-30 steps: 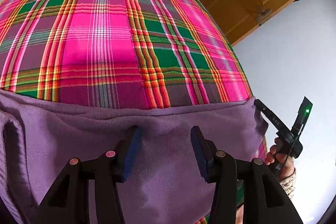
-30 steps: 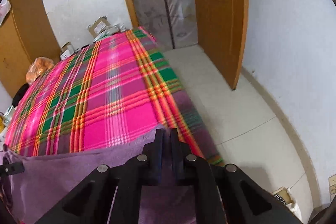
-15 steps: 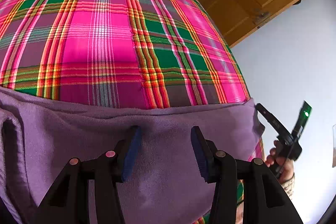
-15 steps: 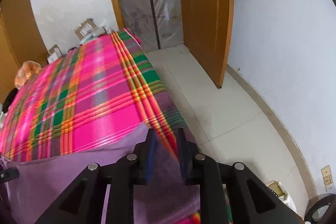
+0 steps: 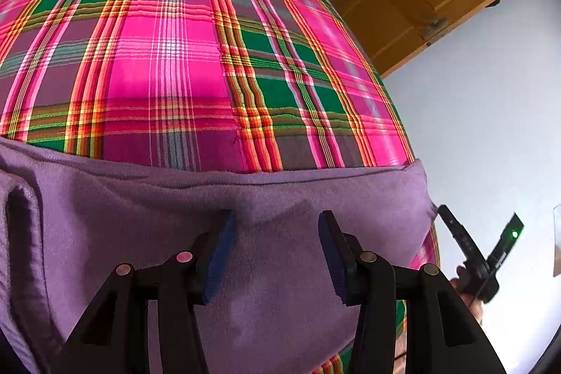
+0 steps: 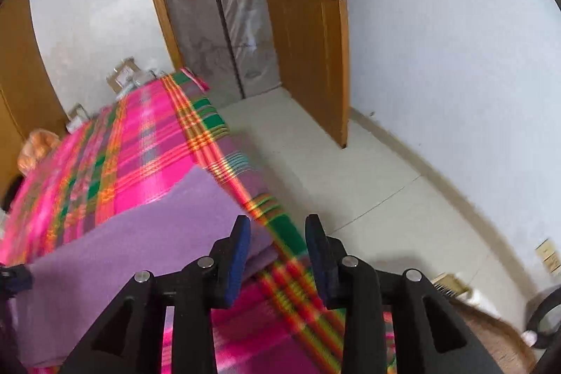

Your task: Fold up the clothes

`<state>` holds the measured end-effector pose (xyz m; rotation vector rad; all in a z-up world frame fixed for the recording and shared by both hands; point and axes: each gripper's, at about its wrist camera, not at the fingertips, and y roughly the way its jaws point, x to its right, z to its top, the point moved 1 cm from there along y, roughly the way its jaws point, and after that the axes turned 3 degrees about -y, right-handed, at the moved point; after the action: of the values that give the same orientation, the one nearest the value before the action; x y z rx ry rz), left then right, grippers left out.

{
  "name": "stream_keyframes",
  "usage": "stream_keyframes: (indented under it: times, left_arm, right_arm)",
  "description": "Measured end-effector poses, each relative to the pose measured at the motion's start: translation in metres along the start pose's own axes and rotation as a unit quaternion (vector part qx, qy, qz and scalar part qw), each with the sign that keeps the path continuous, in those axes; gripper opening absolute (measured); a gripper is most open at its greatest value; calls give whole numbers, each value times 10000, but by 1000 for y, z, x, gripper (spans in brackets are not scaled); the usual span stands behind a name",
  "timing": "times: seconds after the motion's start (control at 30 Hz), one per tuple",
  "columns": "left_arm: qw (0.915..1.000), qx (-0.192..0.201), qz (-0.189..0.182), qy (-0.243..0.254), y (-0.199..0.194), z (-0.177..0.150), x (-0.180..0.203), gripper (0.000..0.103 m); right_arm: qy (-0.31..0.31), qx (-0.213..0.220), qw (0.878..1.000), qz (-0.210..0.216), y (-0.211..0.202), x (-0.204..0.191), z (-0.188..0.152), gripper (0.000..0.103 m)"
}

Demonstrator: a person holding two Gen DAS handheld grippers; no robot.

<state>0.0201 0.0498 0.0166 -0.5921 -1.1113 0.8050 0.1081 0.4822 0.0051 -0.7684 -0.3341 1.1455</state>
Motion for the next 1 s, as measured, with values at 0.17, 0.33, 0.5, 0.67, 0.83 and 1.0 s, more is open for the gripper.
stream_keyframes:
  times: [0.17, 0.33, 0.5, 0.67, 0.83, 1.0]
  left_arm:
    - [10000, 33, -10, 45, 0, -2, 0, 51]
    - [10000, 46, -56, 50, -1, -3, -1, 51]
    - [10000, 49, -84, 19, 0, -2, -3, 51]
    - [9999, 58, -93, 25, 0, -2, -3, 51]
    - [9999, 50, -105, 22, 1, -1, -3, 51]
    - [9999, 40, -115, -24, 0, -1, -4, 51]
  right_arm:
    - [-21, -99, 9997, 213, 0, -6, -15, 40]
    - [15, -91, 9998, 151, 5, -10, -15, 44]
    - [-1, -81, 10000, 58, 8, -15, -17, 46]
    - [-131, -43, 9999, -53, 10, -22, -18, 38]
    - [-176, -95, 9997, 106, 14, -23, -15, 14]
    - [-295, -67, 9993, 202, 11, -29, -12, 13]
